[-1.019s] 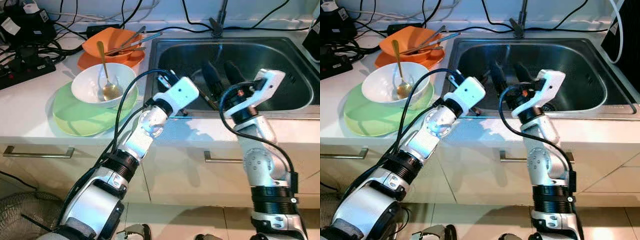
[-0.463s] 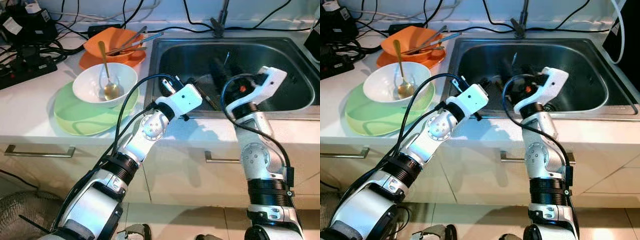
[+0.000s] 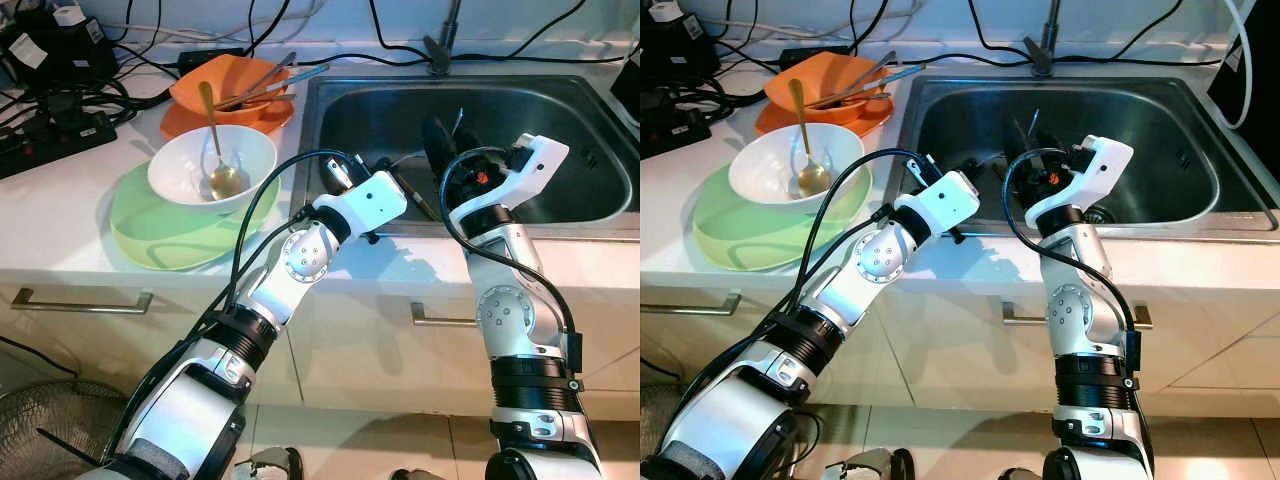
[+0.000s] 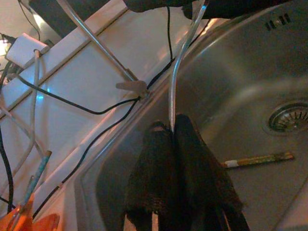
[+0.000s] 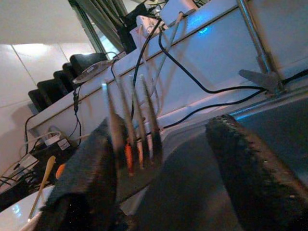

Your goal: Kitchen organization

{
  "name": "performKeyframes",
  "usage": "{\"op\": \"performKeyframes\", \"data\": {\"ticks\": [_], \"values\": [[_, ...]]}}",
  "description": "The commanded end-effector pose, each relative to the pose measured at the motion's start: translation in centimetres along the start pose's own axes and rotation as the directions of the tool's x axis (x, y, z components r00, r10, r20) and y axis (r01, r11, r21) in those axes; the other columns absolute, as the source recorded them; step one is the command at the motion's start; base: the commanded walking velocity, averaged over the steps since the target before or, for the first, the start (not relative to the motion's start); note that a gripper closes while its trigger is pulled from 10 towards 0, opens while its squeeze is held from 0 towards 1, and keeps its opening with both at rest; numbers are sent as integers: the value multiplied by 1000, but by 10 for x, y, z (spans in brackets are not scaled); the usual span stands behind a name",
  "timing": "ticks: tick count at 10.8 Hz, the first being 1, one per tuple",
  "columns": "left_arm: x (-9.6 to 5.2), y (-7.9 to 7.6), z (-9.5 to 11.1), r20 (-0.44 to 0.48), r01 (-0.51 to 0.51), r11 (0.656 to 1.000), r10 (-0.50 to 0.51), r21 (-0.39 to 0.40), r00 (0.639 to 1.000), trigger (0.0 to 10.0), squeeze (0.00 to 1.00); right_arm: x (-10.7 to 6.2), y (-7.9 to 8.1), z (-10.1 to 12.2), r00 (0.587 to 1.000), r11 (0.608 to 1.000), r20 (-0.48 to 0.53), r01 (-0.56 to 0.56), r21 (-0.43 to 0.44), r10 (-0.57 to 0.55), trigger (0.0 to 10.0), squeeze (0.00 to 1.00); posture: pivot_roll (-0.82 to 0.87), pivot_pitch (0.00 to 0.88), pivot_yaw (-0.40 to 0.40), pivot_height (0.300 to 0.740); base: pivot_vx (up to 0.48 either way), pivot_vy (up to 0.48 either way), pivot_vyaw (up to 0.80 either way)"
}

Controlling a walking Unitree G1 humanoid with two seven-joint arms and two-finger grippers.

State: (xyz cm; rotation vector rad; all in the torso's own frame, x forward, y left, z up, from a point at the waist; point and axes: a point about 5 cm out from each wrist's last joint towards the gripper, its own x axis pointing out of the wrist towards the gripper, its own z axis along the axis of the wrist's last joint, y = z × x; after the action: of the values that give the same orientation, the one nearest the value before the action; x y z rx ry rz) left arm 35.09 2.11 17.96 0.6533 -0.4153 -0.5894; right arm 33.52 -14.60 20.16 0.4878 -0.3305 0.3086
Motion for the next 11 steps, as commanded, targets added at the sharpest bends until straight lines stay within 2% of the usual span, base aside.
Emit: {"op": "performKeyframes", "data": {"ticks": [1,8,9,10,11], "values": [[2,4,6,31,-11,1000,10,27,999,10000,0,3,-1,2,1000,1000,12,11,3,-11,0,0,23,58,68,740,0,0,0],[2,5,3,10,-27,990,25,142,1000,10000,0,5,-1,5,1000,1000,19,13,3,-13,0,0,23,65,65,740,0,0,0],[2,6,2,7,-36,987,36,156,999,10000,722,5,-2,5,1000,1000,18,14,3,-14,0,0,23,66,65,740,0,0,0],[2,8,1,4,-45,984,45,173,999,10000,1000,5,-1,5,1000,1000,18,14,3,-14,0,0,23,66,65,740,0,0,0],[3,12,0,-11,-72,975,76,212,997,10000,1000,5,-1,5,1000,1000,18,13,5,-13,0,0,23,70,65,740,0,0,0]]}}
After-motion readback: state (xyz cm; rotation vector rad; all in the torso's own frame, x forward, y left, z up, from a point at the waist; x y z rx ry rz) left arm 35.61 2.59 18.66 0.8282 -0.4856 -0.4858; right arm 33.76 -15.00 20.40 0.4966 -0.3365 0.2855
